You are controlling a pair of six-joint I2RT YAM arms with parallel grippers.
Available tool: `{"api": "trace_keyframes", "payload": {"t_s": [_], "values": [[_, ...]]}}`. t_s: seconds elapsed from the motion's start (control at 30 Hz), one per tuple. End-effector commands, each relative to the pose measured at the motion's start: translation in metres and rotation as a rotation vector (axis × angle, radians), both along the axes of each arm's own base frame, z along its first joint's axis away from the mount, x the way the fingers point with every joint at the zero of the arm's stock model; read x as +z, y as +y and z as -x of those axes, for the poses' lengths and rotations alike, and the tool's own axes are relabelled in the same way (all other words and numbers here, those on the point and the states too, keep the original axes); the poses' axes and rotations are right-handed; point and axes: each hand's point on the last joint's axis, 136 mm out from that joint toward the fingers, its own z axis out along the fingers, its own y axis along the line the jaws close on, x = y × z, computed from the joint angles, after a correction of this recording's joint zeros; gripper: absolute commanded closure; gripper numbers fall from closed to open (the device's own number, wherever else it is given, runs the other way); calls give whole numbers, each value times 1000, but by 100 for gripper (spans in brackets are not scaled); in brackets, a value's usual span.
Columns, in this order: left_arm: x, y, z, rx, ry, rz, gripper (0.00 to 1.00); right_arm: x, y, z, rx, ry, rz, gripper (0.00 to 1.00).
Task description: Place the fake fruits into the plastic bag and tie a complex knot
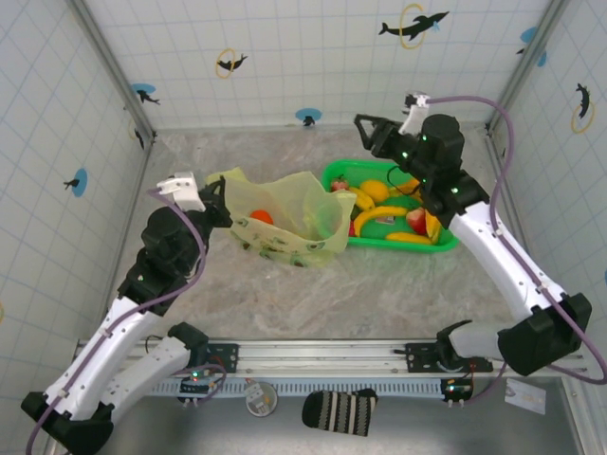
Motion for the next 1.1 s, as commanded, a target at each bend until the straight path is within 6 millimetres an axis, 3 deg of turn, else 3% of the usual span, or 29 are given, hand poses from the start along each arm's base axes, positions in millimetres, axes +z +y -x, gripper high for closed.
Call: {"api": "trace_keyframes", "payload": {"t_s": [0.0, 0.1, 0.23, 0.4, 0.5, 0.63, 0.77, 1.07], "values": [[22, 16, 4, 74, -36, -11, 100, -94, -44, -2, -153, 206, 206, 43], [25, 24, 6, 104, -41, -28, 100, -140, -59, 0, -164, 307, 279, 43], [29, 31, 7, 140, -47, -71, 100, -195, -59, 6, -125, 434, 359, 41], [37, 37, 11, 159, -65, -87, 100, -242, -50, 14, -74, 530, 361, 36], [31, 33, 11, 135, -45, -97, 100, -264, -43, 15, -53, 583, 336, 31], [12, 13, 11, 31, -26, -85, 100, -284, -28, 12, -7, 631, 279, 23], [-4, -3, 12, -50, -6, -67, 100, -296, -19, -1, 5, 654, 233, 22], [-18, -27, 24, -215, -24, -75, 100, -308, -10, -36, 2, 655, 100, 37]]}}
